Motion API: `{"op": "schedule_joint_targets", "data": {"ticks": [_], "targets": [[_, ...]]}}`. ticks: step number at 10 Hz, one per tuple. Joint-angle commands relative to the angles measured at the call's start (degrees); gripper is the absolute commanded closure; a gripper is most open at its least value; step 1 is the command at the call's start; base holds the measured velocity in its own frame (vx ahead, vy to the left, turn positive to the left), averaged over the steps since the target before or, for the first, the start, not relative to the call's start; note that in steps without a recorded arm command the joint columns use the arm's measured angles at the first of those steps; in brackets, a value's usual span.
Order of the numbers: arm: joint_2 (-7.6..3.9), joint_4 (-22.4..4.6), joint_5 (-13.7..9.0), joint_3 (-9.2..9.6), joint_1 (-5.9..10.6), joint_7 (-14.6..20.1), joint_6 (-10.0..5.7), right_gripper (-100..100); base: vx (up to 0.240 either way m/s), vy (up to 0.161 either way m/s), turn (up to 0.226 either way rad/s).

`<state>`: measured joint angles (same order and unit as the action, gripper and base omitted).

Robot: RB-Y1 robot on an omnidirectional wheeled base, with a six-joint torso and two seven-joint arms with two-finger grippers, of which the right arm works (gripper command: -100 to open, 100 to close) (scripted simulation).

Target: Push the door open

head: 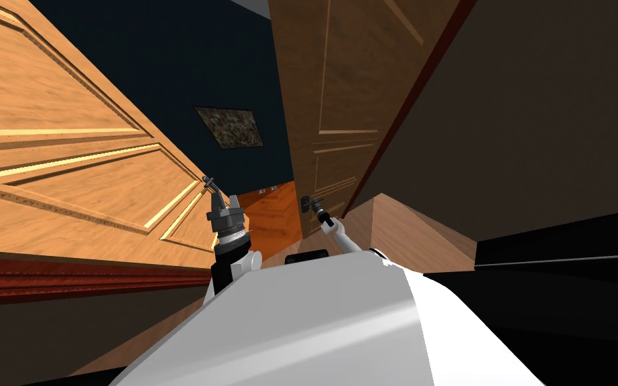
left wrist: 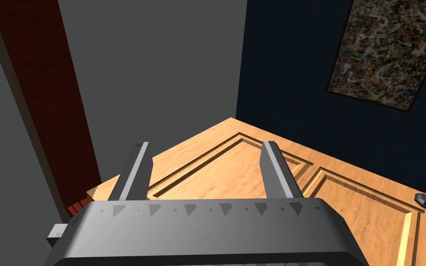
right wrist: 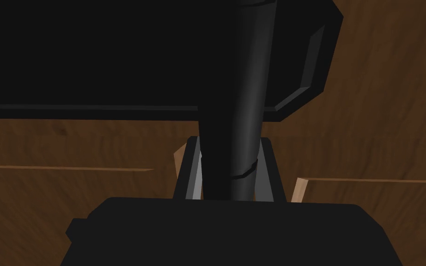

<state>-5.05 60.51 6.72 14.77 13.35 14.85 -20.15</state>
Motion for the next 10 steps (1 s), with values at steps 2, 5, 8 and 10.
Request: {"op": "schedule_joint_targets", "data": {"ticks": [2, 5, 8, 10], "targets": [[0.01, -0.12, 0.0, 0.11, -0.33, 0.04, -0.01, 100, 0.0, 0.0, 0.0], [-0.06, -0.15, -0.11, -0.7, 0.06, -0.24, 0.04, 100, 0.069, 0.061, -0.023], [-0.19, -0.47, -0.34, -2.19, 0.15, -0.72, 0.09, 100, 0.166, 0.124, -0.047], [-0.3, -0.82, -0.59, -3.84, 0.26, -1.26, 0.15, 100, 0.174, 0.139, -0.063]]}}
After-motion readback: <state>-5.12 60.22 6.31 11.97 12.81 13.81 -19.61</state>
